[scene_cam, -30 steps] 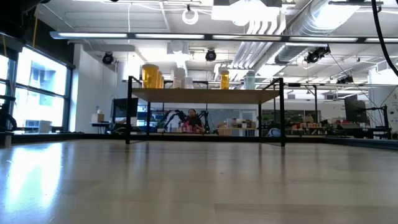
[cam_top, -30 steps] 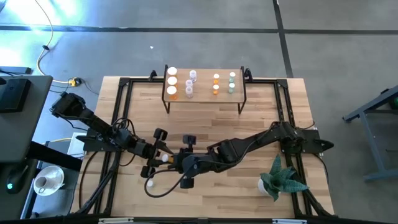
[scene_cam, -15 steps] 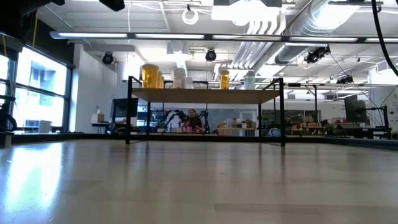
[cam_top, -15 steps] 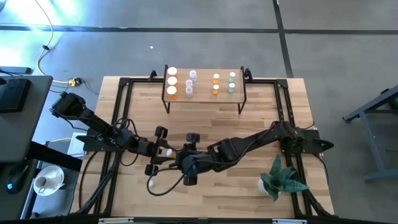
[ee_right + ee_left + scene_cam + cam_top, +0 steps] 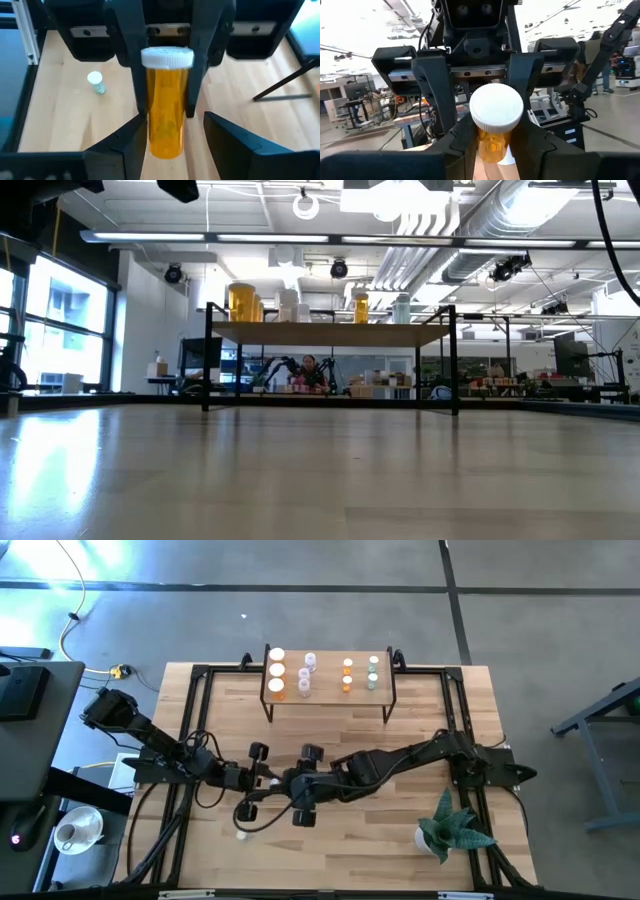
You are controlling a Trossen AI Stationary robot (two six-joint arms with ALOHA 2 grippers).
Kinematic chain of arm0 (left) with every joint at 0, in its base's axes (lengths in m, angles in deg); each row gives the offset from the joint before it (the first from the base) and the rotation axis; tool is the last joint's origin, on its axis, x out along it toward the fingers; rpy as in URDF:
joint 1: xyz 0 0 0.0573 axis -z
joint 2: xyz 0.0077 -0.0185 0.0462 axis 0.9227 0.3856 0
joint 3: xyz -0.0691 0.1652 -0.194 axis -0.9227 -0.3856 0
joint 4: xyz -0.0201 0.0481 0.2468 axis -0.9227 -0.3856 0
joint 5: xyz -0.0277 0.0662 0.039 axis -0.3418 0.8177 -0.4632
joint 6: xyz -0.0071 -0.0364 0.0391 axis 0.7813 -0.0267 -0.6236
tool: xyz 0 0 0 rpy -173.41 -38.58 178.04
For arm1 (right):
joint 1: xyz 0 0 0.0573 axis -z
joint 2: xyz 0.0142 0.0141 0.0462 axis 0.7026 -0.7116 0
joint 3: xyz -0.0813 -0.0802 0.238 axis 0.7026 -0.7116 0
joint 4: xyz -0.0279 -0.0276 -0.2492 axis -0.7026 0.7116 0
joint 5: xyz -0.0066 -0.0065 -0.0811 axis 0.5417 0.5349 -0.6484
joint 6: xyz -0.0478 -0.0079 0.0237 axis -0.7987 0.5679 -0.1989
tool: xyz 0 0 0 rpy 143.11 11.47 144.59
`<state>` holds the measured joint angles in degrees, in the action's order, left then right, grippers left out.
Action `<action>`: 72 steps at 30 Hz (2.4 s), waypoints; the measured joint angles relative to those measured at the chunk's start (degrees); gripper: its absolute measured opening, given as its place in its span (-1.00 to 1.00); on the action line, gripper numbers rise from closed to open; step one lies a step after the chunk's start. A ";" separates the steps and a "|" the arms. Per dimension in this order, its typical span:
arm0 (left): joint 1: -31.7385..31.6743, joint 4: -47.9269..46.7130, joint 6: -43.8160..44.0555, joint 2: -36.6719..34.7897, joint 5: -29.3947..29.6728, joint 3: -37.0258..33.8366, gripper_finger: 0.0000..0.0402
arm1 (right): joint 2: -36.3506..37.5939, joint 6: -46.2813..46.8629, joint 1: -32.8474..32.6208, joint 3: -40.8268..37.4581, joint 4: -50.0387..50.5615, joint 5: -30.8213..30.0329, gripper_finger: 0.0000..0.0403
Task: Pick and place medicine bottles onto shelf by color
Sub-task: Put the small orange pill bottle on the shelf aligned with the other small orange pill bottle
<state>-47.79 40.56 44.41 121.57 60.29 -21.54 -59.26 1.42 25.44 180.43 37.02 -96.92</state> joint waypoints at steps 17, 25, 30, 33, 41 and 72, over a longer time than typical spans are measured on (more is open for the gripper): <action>0.00 0.11 -0.31 0.00 1.12 0.00 -0.56 | 0.00 3.37 0.08 0.00 2.04 1.10 -0.50; 0.00 0.13 -0.16 -0.02 1.18 0.00 -0.54 | 0.00 3.16 0.08 0.00 1.72 1.07 -0.64; 0.00 0.18 -0.30 -0.02 1.14 0.00 -0.45 | 0.00 3.43 0.14 -0.02 1.65 1.13 -0.58; 0.00 0.17 -0.42 -0.02 1.14 0.00 -0.38 | 0.00 3.51 0.32 -0.02 1.59 1.15 -0.60; 0.04 0.07 -0.40 -0.02 1.03 0.00 -0.15 | -0.02 3.08 0.49 -0.02 -0.13 1.00 -0.60; 0.04 -0.16 -0.42 -0.02 2.63 0.00 -0.57 | -0.04 3.25 0.47 -0.07 -0.40 1.94 -0.48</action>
<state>-47.75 40.40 43.99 121.55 62.92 -21.54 -59.31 4.67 25.91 180.37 36.61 -94.98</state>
